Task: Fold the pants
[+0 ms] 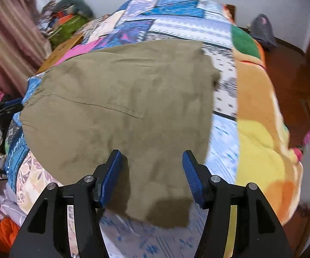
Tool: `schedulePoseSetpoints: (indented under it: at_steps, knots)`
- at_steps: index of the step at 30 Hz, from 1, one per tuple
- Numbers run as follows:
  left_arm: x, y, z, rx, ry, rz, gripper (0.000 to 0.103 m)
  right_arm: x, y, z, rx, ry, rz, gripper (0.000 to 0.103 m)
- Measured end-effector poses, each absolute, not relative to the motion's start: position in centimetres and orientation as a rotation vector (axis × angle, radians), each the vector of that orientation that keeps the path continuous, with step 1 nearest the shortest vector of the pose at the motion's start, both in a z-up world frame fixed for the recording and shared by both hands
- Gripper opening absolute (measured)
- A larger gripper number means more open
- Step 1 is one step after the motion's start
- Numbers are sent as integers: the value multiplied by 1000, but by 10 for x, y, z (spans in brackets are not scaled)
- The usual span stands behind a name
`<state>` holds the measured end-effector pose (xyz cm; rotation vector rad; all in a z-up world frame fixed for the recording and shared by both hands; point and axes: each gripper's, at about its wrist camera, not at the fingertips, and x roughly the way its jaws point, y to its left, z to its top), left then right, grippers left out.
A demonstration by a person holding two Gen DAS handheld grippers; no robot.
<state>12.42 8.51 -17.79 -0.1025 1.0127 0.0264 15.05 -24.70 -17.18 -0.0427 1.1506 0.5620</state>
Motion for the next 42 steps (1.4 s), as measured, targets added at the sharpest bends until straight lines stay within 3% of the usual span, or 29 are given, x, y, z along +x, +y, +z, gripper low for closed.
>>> schedulePoseSetpoints:
  at_steps: [11, 15, 21, 29, 32, 35, 39, 42]
  knots:
    - [106, 91, -198, -457, 1082, -61, 76, 146, -196, -115, -78, 904, 637, 55]
    - [107, 81, -210, -532, 1100, -115, 77, 146, -166, -126, -98, 904, 687, 55]
    - [118, 88, -215, -697, 1068, -132, 90, 146, -133, -158, -135, 982, 733, 55]
    - [144, 105, -221, -753, 1044, -80, 89, 143, -133, -171, -136, 1009, 768, 56]
    - [151, 110, -222, -749, 1040, -54, 81, 143, -133, -171, -136, 1007, 770, 56]
    - [154, 105, -216, -637, 1028, 0, 59, 145, -132, -171, -133, 1019, 766, 56]
    - [151, 96, -199, -507, 967, 35, 40, 151, -133, -166, -110, 1057, 772, 56]
    - [151, 82, -179, -377, 909, 59, 33, 157, -137, -153, -73, 1024, 754, 56]
